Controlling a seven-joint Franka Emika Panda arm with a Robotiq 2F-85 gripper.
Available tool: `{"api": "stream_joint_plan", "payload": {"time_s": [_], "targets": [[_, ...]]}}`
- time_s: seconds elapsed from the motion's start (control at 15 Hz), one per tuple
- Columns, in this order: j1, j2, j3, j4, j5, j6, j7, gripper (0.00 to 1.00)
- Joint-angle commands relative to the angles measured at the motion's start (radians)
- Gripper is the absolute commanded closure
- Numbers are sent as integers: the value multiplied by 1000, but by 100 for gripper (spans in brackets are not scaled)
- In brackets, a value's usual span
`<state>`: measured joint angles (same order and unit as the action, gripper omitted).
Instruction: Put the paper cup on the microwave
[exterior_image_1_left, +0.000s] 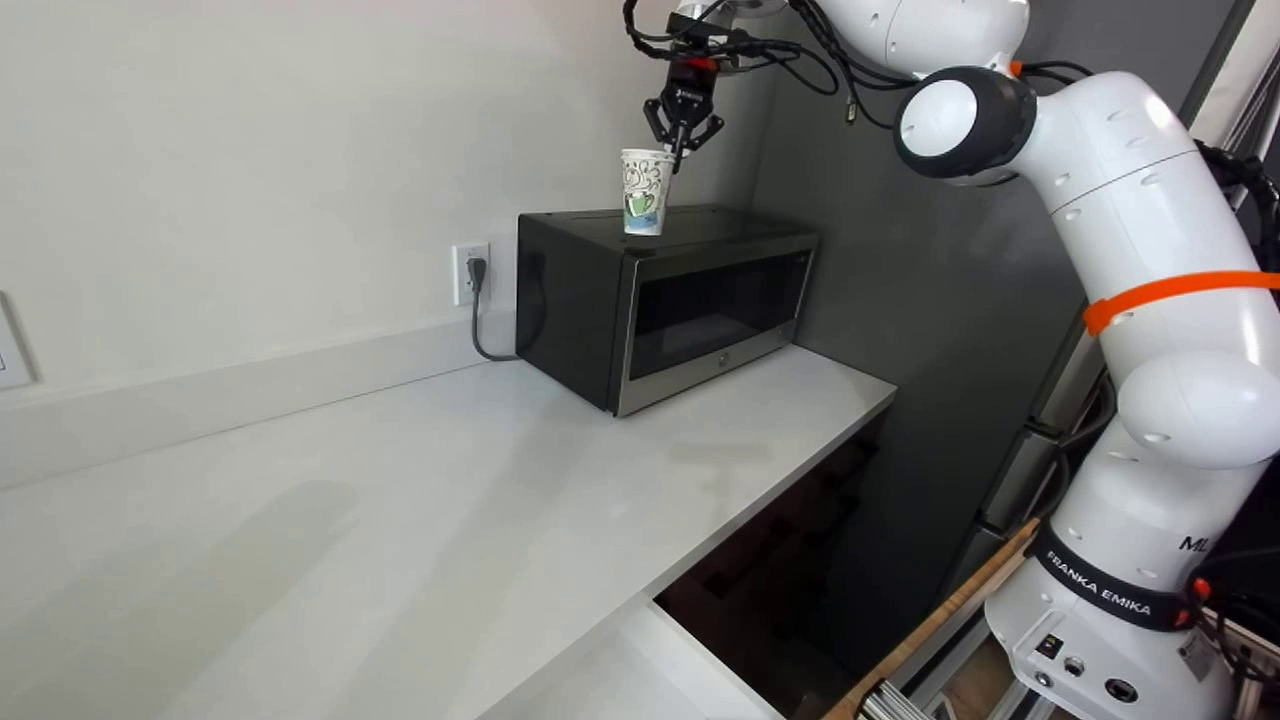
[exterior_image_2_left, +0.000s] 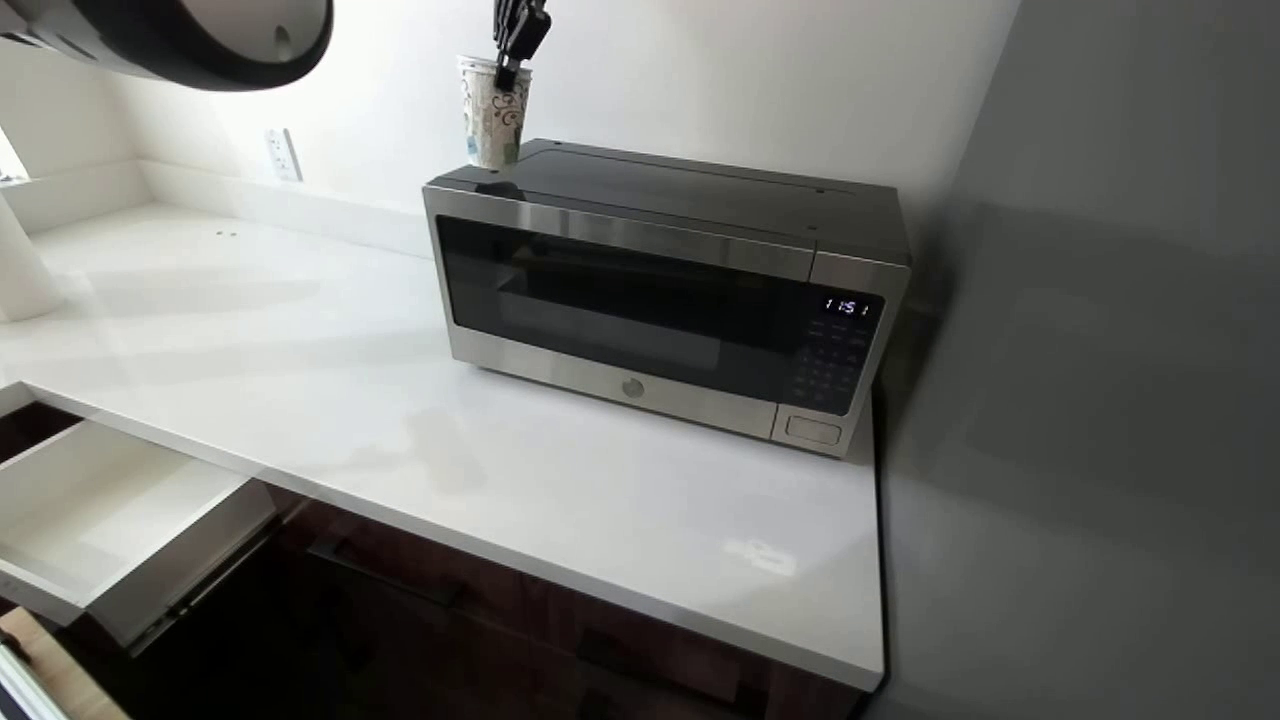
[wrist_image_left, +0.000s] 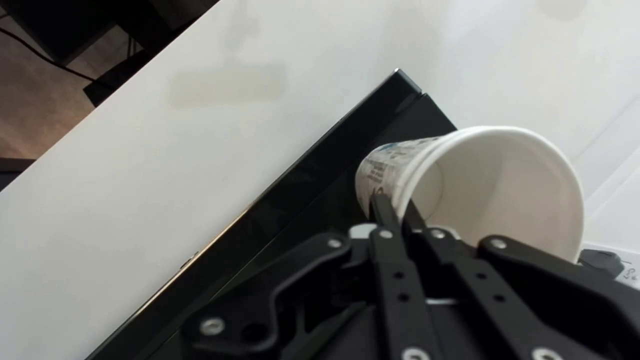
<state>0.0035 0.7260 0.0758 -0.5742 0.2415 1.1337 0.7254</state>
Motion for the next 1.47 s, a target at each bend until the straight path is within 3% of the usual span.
{"api": "stream_joint_plan", "payload": {"time_s": [0.0, 0.47, 0.53, 0.8, 0.87, 1.4], "targets": [[-15, 21, 0, 56, 35, -17, 126, 99], [-4, 14, -17, 82, 10, 24, 328, 99], [1, 56, -24, 161, 14, -4, 355, 99], [26, 77, -43, 201, -26, 8, 440, 99], [31, 21, -49, 98, -37, 59, 450, 99], [53, 67, -45, 140, -49, 95, 567, 99]]}}
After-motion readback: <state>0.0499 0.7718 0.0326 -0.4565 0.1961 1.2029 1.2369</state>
